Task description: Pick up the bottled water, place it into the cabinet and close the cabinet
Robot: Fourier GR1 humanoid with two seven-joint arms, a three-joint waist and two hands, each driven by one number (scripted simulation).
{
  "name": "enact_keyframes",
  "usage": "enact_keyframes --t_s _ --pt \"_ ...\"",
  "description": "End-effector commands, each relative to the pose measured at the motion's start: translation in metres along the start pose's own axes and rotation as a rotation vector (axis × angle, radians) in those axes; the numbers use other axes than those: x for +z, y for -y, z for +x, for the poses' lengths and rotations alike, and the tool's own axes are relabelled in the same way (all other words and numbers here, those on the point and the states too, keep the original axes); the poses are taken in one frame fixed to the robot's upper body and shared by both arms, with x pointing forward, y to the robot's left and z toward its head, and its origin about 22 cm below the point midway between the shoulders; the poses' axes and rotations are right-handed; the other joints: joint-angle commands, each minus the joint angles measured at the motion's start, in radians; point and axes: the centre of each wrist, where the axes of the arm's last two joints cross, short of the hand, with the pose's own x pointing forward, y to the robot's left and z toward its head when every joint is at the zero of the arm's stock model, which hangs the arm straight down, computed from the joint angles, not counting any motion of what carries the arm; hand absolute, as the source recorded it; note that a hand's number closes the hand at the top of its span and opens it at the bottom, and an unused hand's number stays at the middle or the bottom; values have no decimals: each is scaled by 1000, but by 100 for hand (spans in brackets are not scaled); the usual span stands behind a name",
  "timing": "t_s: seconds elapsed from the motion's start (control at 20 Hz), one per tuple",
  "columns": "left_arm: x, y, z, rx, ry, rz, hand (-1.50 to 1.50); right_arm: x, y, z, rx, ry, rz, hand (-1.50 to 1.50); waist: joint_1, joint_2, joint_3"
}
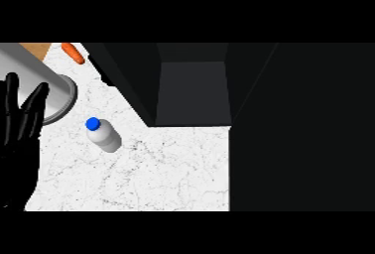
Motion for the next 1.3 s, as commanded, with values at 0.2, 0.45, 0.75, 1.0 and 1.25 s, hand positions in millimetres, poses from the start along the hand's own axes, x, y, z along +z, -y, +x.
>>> enact_keyframes --t_s 0.2,0.45,0.75,1.0,1.25 --pt "-6 70 -13 -206 -22 91 -150 29 9 9 17 -17 -24 -150 -16 -45 -4" --pt "-16 97 -3 33 -289 144 -150 48 -13 27 -209 -172 154 -150 -21 -48 -5" --pt "-10 141 29 69 -315 156 -150 60 13 68 -201 -168 136 -150 -2 -48 -5" --pt "2 165 35 64 -316 164 -150 75 26 83 -196 -158 139 -150 -5 -49 -5" --pt "-1 167 53 56 -321 173 -150 84 14 94 -215 -167 112 -150 -5 -51 -5"
